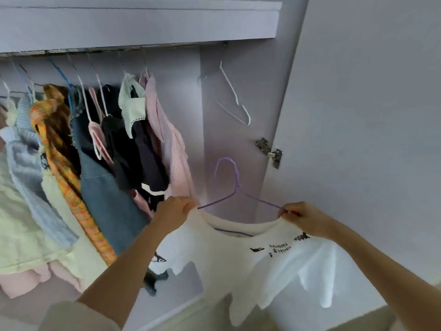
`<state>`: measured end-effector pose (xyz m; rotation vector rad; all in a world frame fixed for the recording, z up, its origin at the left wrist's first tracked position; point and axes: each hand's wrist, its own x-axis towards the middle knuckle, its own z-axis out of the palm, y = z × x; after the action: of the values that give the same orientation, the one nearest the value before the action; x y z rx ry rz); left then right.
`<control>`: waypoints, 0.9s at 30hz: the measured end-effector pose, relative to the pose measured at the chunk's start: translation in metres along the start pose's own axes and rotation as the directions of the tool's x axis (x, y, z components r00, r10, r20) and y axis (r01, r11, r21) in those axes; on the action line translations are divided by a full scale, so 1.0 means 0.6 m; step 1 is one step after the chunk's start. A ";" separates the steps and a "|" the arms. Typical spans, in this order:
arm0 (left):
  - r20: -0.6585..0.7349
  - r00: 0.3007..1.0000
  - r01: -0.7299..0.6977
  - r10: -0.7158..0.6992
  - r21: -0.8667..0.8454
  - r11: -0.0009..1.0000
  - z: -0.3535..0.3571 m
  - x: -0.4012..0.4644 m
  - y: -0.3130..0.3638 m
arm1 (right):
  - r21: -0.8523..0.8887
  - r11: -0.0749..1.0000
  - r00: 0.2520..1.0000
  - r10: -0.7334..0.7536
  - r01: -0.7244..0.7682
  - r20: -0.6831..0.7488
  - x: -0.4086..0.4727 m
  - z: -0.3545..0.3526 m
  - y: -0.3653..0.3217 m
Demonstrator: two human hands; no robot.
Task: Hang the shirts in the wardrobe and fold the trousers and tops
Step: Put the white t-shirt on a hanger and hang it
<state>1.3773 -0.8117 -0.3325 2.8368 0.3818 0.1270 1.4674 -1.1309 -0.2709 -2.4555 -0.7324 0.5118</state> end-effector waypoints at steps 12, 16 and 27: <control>-0.449 0.893 0.074 -0.019 0.105 0.992 -0.165 0.159 0.085 | 0.163 0.960 0.802 0.280 -0.228 -0.528 0.020 -0.011 -0.049; -0.309 0.946 0.130 -0.095 0.095 0.987 -0.186 0.194 0.045 | 0.280 0.956 0.826 0.230 -0.092 -0.515 0.112 -0.003 -0.116; -0.417 0.899 -0.084 0.129 0.126 0.989 -0.183 0.185 -0.020 | 0.242 0.926 0.763 -0.070 0.290 -0.643 0.393 -0.018 -0.323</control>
<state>1.4677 -0.7419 -0.2253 2.9185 0.3258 0.7805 1.5812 -0.8567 -0.1981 -2.0099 -0.5338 -0.2556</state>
